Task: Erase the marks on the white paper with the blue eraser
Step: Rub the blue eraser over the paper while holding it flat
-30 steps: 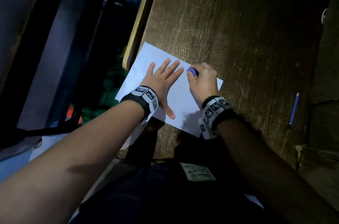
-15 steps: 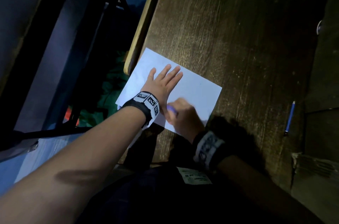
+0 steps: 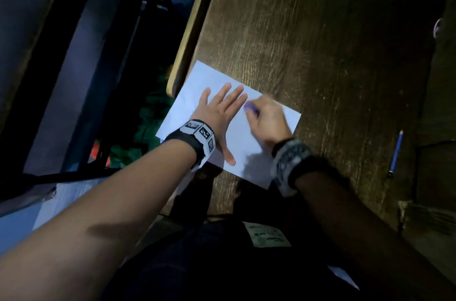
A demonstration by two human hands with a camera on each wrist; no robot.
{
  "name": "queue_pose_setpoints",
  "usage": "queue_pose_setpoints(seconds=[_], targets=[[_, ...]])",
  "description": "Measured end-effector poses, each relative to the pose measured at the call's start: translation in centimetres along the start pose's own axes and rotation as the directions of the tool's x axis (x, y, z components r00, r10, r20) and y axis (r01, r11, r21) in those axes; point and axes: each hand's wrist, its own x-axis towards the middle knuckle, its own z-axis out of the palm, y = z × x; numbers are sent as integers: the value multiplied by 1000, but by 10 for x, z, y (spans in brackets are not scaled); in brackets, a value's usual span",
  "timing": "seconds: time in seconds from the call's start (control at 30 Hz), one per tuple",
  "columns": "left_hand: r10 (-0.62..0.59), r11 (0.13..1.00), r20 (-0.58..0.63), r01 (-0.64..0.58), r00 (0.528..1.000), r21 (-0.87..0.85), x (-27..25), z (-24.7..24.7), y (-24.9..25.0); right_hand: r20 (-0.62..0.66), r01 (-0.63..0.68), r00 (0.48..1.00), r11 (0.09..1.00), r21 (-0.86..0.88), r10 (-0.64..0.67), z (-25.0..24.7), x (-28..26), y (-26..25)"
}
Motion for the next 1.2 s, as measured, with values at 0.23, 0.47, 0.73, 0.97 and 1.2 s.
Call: queue_pose_setpoints(seconds=[0.23, 0.47, 0.73, 0.97, 1.2], targets=[[-25, 999, -10, 26, 1000, 37, 1, 2, 2, 62, 275, 958, 957, 92, -282, 22, -64, -26], [-10, 1000, -7, 10, 1000, -7, -1, 0, 1, -152, 6, 988, 999, 44, 1, 13, -5, 4], [-7, 1000, -8, 7, 1000, -1, -2, 0, 1, -24, 41, 999, 999, 24, -40, 7, -7, 7], [-22, 1000, -16, 22, 1000, 9, -1, 2, 1, 59, 237, 969, 970, 60, -241, 27, -77, -17], [-11, 1000, -15, 11, 1000, -24, -1, 2, 2, -207, -78, 974, 995, 57, 88, 10, -20, 18]])
